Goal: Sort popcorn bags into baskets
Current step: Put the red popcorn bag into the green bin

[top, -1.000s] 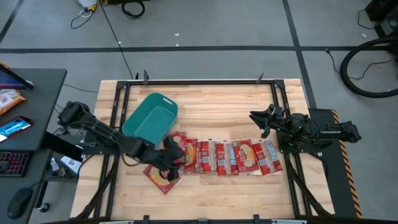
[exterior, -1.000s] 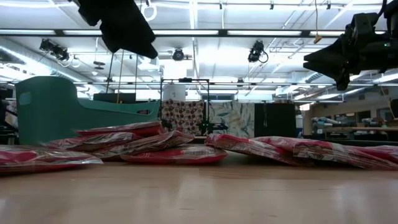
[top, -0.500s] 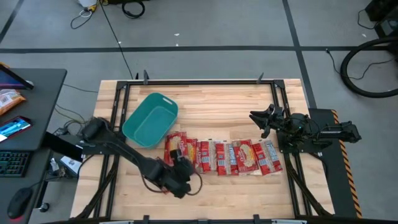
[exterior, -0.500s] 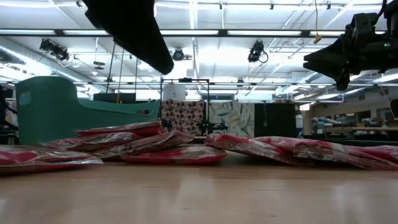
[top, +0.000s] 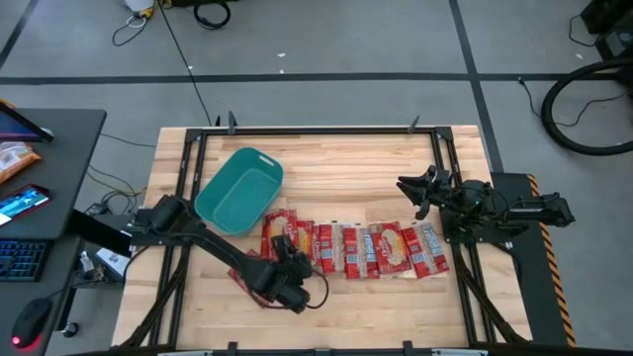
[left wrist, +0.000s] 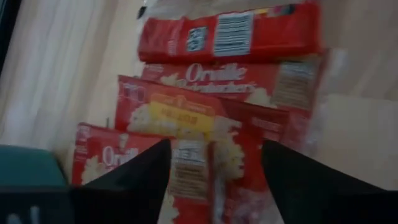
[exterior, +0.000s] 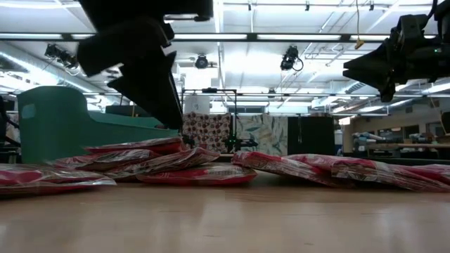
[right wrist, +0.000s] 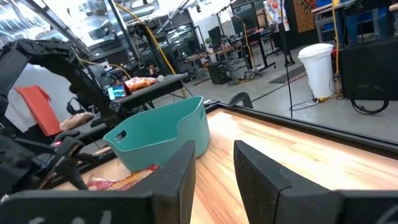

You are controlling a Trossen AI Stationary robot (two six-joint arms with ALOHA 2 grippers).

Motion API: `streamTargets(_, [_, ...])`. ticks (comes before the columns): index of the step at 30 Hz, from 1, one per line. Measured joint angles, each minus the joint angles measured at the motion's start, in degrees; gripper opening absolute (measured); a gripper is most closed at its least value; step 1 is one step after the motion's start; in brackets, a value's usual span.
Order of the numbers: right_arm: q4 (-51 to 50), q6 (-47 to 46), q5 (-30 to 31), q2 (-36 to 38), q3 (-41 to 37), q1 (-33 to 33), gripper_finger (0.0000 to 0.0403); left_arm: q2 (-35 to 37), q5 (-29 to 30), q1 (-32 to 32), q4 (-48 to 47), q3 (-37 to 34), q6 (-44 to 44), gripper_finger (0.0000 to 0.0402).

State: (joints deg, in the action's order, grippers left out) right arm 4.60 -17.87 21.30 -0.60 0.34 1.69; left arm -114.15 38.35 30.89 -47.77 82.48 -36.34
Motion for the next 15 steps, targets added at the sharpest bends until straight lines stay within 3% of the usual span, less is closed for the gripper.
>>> streamTargets(6, [0.02, -0.02, 0.0, -0.02, 0.0, 0.0, 0.0115, -0.39, 0.03, -0.77, 0.04, -0.04, -0.01, 0.0276])
streamTargets(15, [0.02, -0.02, 0.0, -0.02, 0.0, -0.01, 0.0115, -0.39, 0.64, -0.74, -1.37, -2.24, -0.58, 0.0233])
